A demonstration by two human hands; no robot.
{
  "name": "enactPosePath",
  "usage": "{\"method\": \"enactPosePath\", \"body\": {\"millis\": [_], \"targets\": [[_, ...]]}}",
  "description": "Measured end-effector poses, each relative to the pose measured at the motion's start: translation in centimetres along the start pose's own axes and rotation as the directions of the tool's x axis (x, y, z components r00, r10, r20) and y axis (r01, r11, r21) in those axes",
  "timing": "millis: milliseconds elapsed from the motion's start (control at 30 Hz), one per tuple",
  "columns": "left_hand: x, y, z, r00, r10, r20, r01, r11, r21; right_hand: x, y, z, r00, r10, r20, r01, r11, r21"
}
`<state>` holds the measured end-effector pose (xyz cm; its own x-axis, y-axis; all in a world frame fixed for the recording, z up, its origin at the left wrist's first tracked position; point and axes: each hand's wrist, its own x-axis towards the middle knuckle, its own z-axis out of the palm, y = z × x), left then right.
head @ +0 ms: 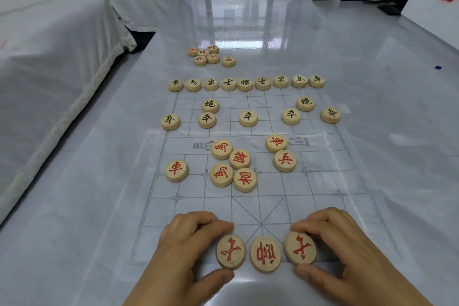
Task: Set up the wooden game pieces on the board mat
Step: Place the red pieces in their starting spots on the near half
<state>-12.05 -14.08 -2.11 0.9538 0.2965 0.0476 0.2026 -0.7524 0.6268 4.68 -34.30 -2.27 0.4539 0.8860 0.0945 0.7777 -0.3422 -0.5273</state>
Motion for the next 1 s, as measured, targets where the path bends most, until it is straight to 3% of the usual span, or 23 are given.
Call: {"method": "enactPosePath", "body": {"millis": [100,167,233,400,600,700,867,1000], "targets": [[0.1,0.3,-0.7,0.995,-0.066,0.070,0.069,0.997,-0.038,0.2,-0.3,-0.7,0.998,0.063,0.032,-0.066,0.991,0.117],[0.2,0.4,-1.6,0.998,-0.059,0.025,0.062,0.987,-0.148,0.3,-0.3,-1.4,0.984,0.145,0.107,-0.166,0.962,0.218],[0.7,-0.2,-2.9,0.997,-0.035,-0.068,0.022,0.982,-0.185,0.6,-0.2,-2.4,0.986,0.145,0.082,-0.160,0.959,0.236],[4.7,-2.7,-6.5,0.970,-0.069,-0.233,0.070,0.998,-0.007,3.7,0.0,-4.5,0.997,0.071,0.011,-0.071,0.996,0.061],[9.5,-2.1,-6.5,0.989,-0.094,-0.117,0.113,0.978,0.176,9.3,-3.2,-3.2,0.998,0.011,0.057,-0.001,0.987,-0.158],[10.2,-2.8,-6.8,0.961,-0.215,-0.176,0.212,0.977,-0.035,10.9,-3.8,-1.8,0.998,0.047,0.047,-0.035,0.973,-0.229],[8.8,-5.0,-8.3,0.887,-0.416,-0.202,0.312,0.861,-0.401,10.9,-3.7,-1.4,0.999,0.007,0.042,0.003,0.969,-0.246],[8.2,-6.0,-9.1,0.855,-0.476,-0.205,0.333,0.808,-0.486,8.8,-1.8,-2.9,0.994,-0.048,0.094,0.069,0.968,-0.240]]}}
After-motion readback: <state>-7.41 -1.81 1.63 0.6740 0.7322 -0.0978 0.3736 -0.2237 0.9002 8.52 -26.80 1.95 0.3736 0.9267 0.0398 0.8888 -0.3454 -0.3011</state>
